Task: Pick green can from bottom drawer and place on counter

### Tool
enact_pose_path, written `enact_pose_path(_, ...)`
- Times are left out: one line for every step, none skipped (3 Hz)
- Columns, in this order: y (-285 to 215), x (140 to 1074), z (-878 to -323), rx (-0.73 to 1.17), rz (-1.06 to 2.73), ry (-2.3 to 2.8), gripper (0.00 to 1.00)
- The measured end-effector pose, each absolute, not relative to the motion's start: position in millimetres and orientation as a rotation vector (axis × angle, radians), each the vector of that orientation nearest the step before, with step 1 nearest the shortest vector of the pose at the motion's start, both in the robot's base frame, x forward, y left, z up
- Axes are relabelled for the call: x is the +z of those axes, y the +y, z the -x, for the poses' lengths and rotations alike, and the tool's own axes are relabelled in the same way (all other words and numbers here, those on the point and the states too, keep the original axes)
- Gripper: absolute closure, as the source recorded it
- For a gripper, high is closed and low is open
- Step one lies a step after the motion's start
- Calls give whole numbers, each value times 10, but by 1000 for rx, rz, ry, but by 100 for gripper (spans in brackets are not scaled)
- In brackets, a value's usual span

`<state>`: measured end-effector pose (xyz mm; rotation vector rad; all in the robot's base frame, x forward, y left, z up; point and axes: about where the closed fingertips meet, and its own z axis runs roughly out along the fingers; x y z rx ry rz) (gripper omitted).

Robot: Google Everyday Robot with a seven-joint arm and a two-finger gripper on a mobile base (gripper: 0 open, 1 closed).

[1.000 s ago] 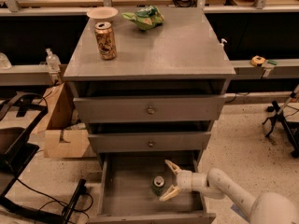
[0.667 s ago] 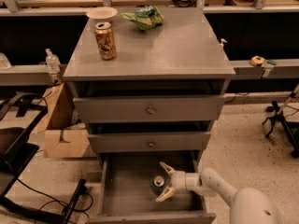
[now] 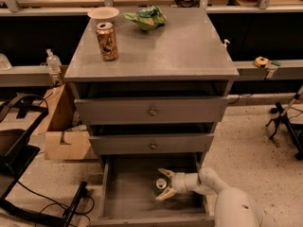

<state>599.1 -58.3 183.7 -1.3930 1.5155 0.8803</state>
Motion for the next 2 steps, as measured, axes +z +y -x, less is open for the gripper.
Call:
enact_pose_path(-606, 1691, -6017, 885, 1406, 1560, 42)
enact_pose_path(-638, 1903, -6045, 883, 1375, 1575, 65)
